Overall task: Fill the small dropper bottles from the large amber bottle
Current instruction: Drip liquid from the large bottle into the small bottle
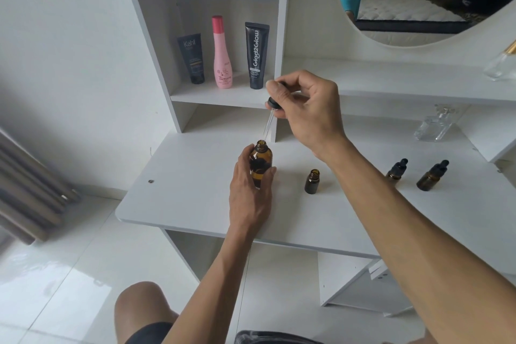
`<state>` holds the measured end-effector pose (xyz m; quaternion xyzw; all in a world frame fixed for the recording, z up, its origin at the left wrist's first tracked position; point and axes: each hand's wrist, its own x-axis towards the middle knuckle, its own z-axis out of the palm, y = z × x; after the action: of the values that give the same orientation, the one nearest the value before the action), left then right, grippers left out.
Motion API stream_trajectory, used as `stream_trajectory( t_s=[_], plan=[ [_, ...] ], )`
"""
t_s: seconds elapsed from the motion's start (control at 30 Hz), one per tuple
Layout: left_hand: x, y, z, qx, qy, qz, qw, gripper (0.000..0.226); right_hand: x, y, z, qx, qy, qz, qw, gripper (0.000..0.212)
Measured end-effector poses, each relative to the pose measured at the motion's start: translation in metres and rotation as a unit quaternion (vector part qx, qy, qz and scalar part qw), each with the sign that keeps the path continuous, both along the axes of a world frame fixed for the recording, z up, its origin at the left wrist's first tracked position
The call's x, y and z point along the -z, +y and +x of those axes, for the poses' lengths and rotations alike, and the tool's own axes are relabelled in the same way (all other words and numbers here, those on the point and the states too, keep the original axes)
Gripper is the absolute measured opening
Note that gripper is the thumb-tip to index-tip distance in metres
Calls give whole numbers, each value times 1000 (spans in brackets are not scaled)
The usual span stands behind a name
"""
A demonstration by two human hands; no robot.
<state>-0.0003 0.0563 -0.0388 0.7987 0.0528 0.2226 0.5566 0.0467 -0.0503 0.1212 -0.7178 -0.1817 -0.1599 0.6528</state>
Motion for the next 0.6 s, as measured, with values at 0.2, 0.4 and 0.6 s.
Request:
stream_trajectory(
  t_s=[0.2,0.4,0.6],
  plan=[
    [-1,0,-1,1,6,-3,1000,51,0,3,3,24,4,-53,998,14],
    [-1,0,-1,-5,7,7,1000,52,5,7,4,22,-29,-114,993,18],
    [-3,0,-2,-2,3,10,1000,52,27,9,7,6,3,-130,991,16]
  ],
)
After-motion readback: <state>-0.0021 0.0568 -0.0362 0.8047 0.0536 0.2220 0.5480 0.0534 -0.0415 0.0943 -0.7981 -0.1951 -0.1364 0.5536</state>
